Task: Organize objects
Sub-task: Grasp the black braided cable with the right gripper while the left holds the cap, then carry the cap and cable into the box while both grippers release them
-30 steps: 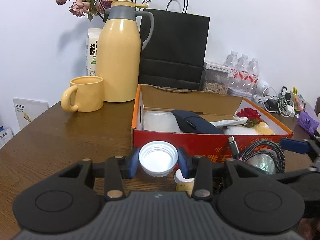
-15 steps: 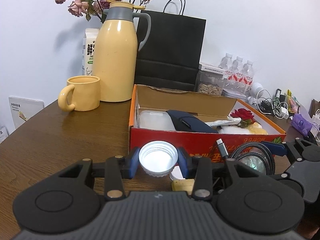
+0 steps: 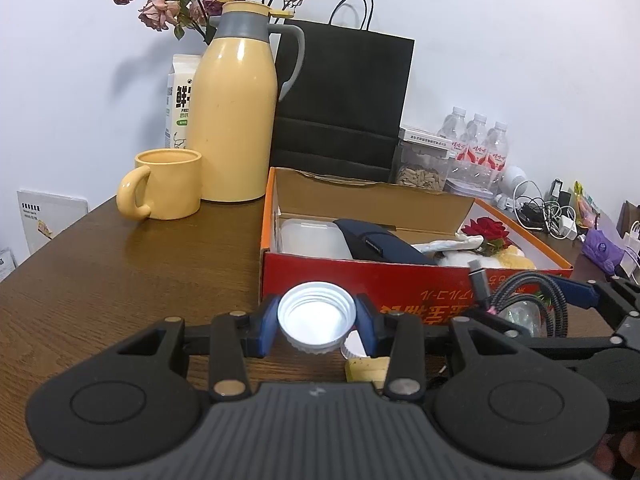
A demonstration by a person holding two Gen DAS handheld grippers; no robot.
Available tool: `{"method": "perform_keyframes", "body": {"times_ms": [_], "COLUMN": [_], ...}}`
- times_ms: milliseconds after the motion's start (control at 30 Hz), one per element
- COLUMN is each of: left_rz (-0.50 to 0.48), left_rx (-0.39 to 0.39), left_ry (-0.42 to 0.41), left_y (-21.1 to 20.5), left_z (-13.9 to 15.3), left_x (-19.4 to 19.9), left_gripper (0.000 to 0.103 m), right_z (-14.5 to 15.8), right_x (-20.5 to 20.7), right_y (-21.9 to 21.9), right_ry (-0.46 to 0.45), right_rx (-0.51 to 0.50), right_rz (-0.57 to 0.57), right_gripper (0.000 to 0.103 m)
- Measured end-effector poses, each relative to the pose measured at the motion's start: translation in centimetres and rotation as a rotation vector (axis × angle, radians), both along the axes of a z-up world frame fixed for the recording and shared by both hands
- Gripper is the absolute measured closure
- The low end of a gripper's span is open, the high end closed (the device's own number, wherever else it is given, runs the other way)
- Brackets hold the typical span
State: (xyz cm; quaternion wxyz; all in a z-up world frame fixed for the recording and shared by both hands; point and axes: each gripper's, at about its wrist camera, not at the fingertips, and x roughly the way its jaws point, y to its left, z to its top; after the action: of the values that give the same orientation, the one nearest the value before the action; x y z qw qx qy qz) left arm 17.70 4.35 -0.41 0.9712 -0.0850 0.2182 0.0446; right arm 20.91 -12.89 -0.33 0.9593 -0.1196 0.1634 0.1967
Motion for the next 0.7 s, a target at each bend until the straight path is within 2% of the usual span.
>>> {"method": "perform_keyframes", "body": {"times_ms": [433,700], "left_rz": [0.019,0.002], "left_rx": [0.030,0.070], "left_ry": [-0.019,-0.101], "left_y": [-0.4,-1.7], "left_z": [0.3,4.0], "left_x": [0.0,0.6], "left_gripper": [0.062,0.062], "right_z": [1.4,4.4], "right_x": [-0.8,0.1], "right_y": [-2.2,-2.2], "right_ry": [-0.041,-0.119], "right_rx": [0.092,0.107], "right_rz": [-0.016,0.000], "right_gripper": [0.019,0.019]}}
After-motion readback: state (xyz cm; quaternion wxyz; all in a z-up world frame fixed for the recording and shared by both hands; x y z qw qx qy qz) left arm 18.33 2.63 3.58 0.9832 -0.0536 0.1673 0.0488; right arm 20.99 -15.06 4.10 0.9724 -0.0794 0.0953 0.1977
